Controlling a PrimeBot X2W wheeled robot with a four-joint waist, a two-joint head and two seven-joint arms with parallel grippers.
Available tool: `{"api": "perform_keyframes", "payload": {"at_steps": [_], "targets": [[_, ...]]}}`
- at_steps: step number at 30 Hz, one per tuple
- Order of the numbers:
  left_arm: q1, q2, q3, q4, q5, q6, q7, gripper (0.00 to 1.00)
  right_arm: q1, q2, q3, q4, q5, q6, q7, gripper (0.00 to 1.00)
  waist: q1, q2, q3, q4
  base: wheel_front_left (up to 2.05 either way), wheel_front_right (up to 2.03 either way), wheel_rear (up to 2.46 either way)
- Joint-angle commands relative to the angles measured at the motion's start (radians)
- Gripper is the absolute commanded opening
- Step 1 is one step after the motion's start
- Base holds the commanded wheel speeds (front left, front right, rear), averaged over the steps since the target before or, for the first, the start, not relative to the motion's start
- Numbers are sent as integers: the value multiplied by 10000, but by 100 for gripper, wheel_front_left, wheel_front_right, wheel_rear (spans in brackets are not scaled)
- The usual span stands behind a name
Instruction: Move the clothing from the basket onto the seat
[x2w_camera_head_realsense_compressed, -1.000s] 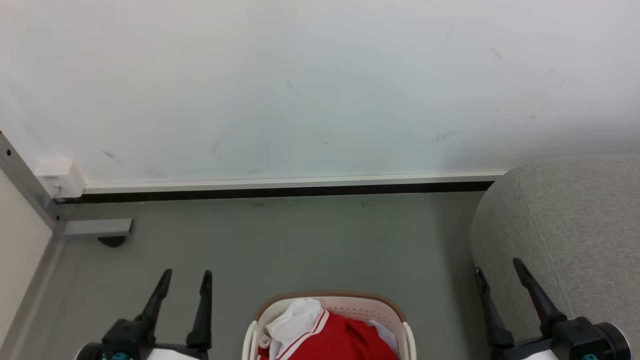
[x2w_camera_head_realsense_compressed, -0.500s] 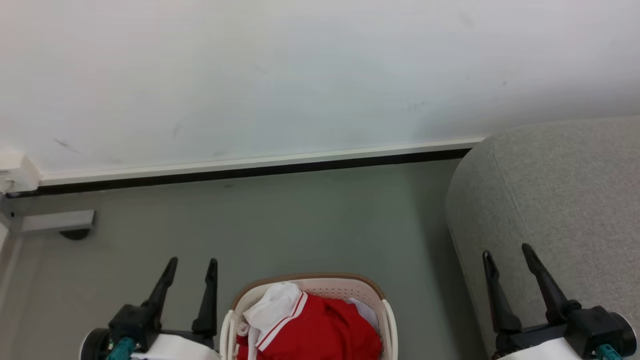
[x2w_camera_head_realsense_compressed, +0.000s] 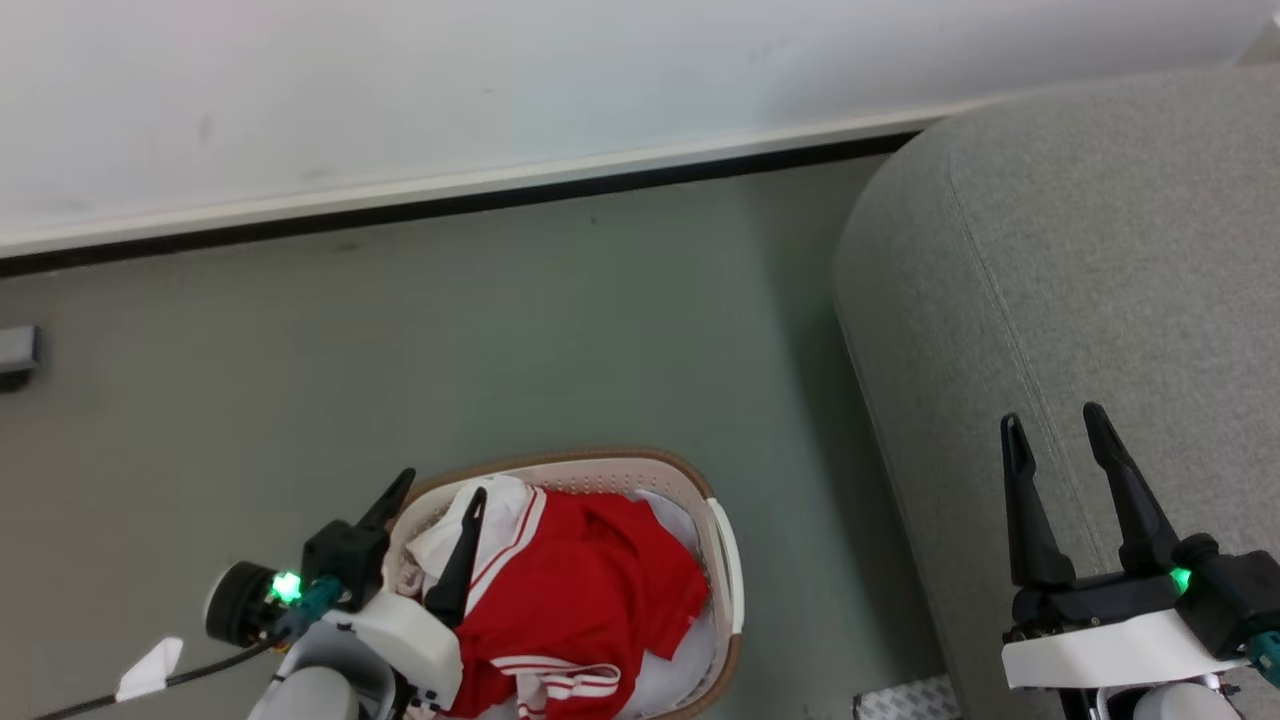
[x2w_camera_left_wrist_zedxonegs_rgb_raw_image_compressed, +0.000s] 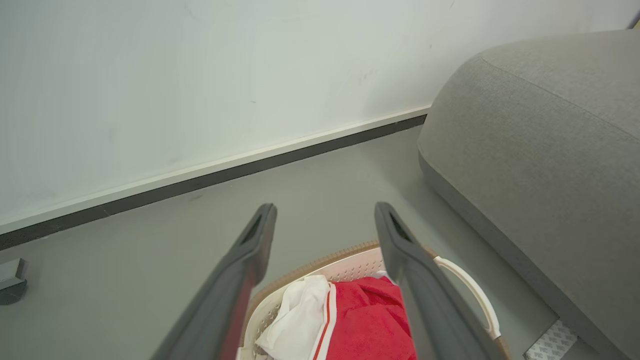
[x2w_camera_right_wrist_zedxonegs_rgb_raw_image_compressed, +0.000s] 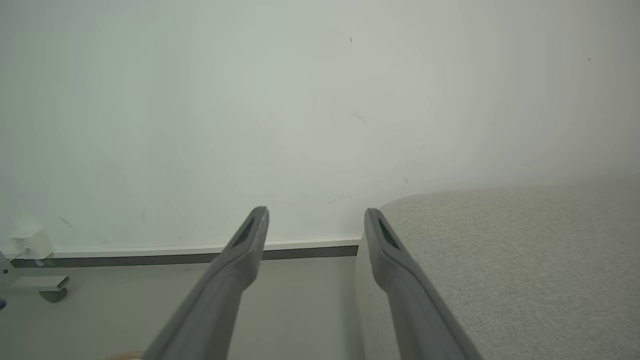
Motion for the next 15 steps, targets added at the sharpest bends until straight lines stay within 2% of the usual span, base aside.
{"api": "perform_keyframes", "payload": {"at_steps": [1, 5, 11, 15], "targets": [[-328, 187, -193, 374, 116, -40, 71, 100, -216, -11, -6, -92, 108, -21, 2, 100, -1, -1, 625, -425, 0, 0, 0], [-1140, 550, -903, 1518, 247, -57, 259, 100, -560, -9, -87, -297, 296, -21, 2, 100, -1, -1, 1218, -749, 0, 0, 0], [-2214, 1000, -2737, 3156, -48, -48, 729, 100, -1009, -9, -102, -606, 617, -21, 0, 100, -1, -1, 2006, -1249, 0, 0, 0], [-2800, 1087, -4042, 4054, -568, -51, 1032, 100, -1266, -4, -99, -870, 958, -21, 2, 100, -1, -1, 2497, -1567, 0, 0, 0]]}}
